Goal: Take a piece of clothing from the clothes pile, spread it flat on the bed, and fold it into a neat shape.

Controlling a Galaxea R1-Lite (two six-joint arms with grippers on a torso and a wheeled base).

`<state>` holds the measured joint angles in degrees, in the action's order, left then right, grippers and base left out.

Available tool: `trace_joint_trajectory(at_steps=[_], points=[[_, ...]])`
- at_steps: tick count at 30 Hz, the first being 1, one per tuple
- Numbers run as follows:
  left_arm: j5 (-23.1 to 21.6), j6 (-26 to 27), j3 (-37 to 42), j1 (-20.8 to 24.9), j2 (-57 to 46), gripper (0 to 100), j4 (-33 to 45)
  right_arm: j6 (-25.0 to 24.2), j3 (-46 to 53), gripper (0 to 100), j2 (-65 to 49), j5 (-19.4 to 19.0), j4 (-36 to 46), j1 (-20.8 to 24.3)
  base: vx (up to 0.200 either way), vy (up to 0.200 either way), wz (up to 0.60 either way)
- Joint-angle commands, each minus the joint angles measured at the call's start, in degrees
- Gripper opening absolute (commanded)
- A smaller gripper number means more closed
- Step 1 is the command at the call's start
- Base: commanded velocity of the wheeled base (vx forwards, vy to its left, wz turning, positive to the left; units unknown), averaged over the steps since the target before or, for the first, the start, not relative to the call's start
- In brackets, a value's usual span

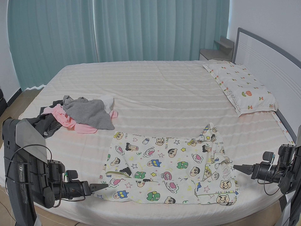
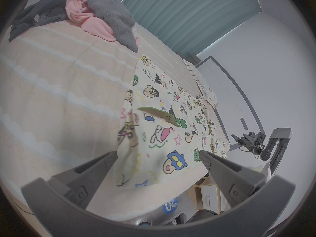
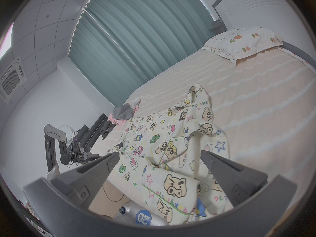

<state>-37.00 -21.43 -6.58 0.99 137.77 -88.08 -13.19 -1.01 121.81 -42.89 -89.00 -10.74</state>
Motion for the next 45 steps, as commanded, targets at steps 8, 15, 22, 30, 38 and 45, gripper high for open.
trace_joint_trajectory(at_steps=[8,15,22,30,38,45], points=[[0.08,-0.10,-0.45,-0.55,0.49,100,-1.40,0.09,1.01,100,0.27,0.26,-1.00,0.02,0.000,0.000,0.00],[0.00,-0.63,-0.71,-0.81,0.40,100,-1.40,0.01,1.01,100,0.45,0.26,-1.00,-0.25,0.000,0.000,0.00],[0.00,-4.67,-1.33,-0.72,-0.92,100,-1.40,0.09,1.01,100,1.15,0.26,-1.00,-0.25,0.000,0.000,0.00],[-0.44,-5.02,-0.98,-2.04,-2.77,100,-1.40,0.09,1.01,100,1.41,0.26,-1.00,-0.33,0.075,0.000,0.00],[-0.36,-4.50,0.87,-2.75,-5.23,100,-1.48,0.18,1.01,100,1.41,0.26,-1.00,-0.25,0.000,0.000,0.00],[-0.44,-4.50,1.22,-4.15,-7.86,100,-1.48,0.18,1.01,100,1.41,0.26,-1.00,-0.25,0.000,0.000,0.00]])
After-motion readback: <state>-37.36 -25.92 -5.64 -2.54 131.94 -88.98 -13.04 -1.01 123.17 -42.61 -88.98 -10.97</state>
